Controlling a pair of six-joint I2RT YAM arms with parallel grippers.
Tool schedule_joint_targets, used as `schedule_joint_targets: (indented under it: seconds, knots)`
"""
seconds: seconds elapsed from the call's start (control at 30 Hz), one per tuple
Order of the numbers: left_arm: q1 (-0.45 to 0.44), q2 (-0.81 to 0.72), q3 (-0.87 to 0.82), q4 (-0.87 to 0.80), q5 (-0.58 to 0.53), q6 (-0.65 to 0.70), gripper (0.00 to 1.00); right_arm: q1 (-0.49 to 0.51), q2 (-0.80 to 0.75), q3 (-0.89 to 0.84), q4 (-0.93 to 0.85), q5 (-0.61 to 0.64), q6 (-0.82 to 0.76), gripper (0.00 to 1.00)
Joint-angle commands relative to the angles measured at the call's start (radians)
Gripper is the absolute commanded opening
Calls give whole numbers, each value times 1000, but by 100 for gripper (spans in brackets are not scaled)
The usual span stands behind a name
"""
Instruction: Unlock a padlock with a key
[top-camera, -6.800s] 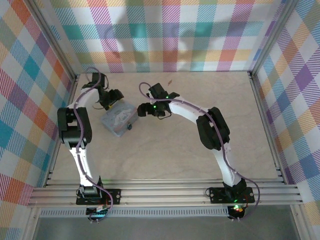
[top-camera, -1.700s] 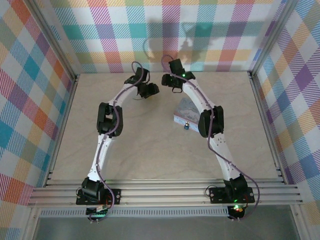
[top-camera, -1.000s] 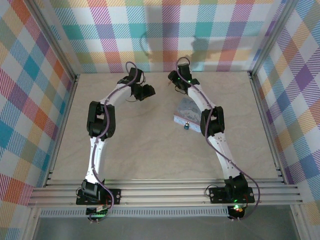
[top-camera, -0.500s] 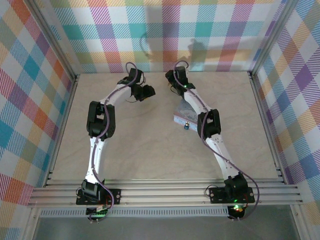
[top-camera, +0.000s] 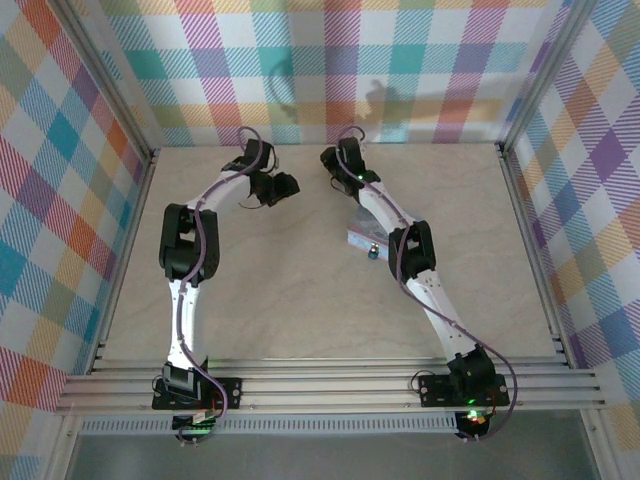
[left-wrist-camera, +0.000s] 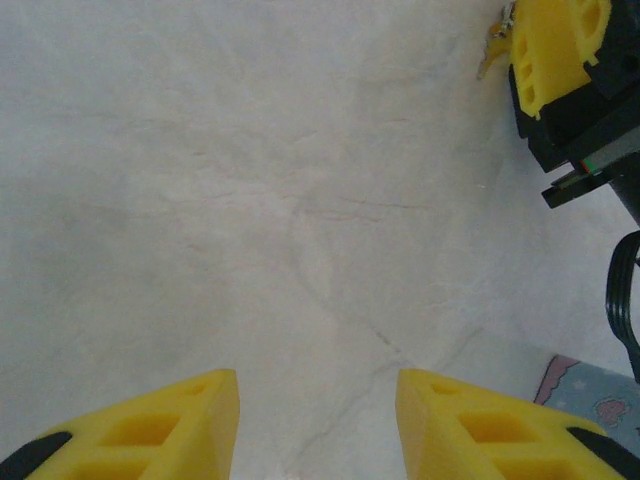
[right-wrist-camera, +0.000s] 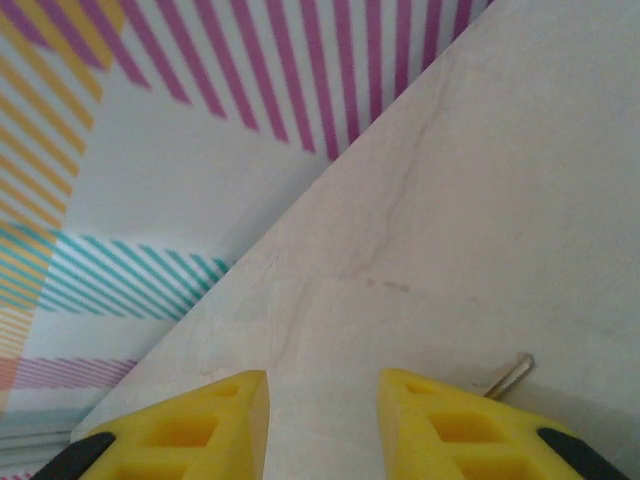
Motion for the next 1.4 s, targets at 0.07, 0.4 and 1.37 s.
schedule_joint_targets:
  seconds: [0.07, 0.4, 1.37]
  knots:
    - [32, -105, -76, 29, -10, -3, 45, 57, -12, -27, -122, -88, -9, 30]
    - [82, -257, -276, 34, -25, 11, 45, 135, -96, -91, -301, -122, -127, 14]
    - [126, -825, -887, -51, -64, 19, 48, 370, -871, -1052, -450, -101, -442, 18]
